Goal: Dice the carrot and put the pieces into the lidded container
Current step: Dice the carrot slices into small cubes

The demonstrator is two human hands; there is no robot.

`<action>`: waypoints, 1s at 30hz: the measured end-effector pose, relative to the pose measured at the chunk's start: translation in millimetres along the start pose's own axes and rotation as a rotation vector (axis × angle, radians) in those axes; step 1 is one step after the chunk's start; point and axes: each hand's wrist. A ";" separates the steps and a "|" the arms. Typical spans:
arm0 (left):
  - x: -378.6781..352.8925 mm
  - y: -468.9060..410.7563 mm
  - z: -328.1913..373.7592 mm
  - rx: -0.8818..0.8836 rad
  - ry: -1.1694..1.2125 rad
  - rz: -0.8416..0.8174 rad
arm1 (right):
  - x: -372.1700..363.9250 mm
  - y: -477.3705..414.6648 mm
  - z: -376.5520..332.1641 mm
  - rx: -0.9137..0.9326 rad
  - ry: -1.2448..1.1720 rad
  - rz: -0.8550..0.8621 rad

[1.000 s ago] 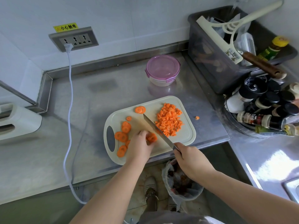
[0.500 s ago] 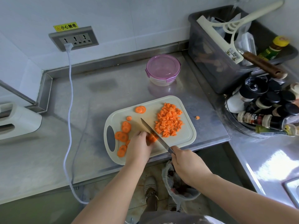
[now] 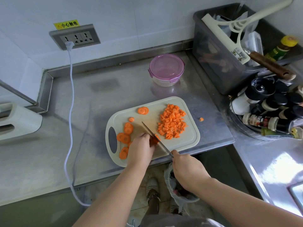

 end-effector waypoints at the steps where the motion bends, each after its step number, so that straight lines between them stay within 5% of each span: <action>1: 0.1 0.1 0.1 0.000 -0.001 0.001 | 1.8 0.0 -1.4 -0.022 -0.017 0.002; 6: 1.6 0.9 1.1 -0.005 -0.013 0.004 | -0.4 -4.5 -1.7 -0.042 -0.020 -0.039; 13: 3.1 2.0 2.9 0.008 0.041 -0.006 | 19.4 -3.8 10.6 -0.051 -0.338 0.025; 30: 7.3 -2.8 3.0 0.190 0.222 -0.065 | 15.6 2.1 7.8 0.028 -0.209 0.032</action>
Point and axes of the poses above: each hand's wrist, its own y-axis away from the middle knuckle, its own x-axis out of the back of the hand, z = x × y, and after that the axes turned 11 degrees about -y, right-handed
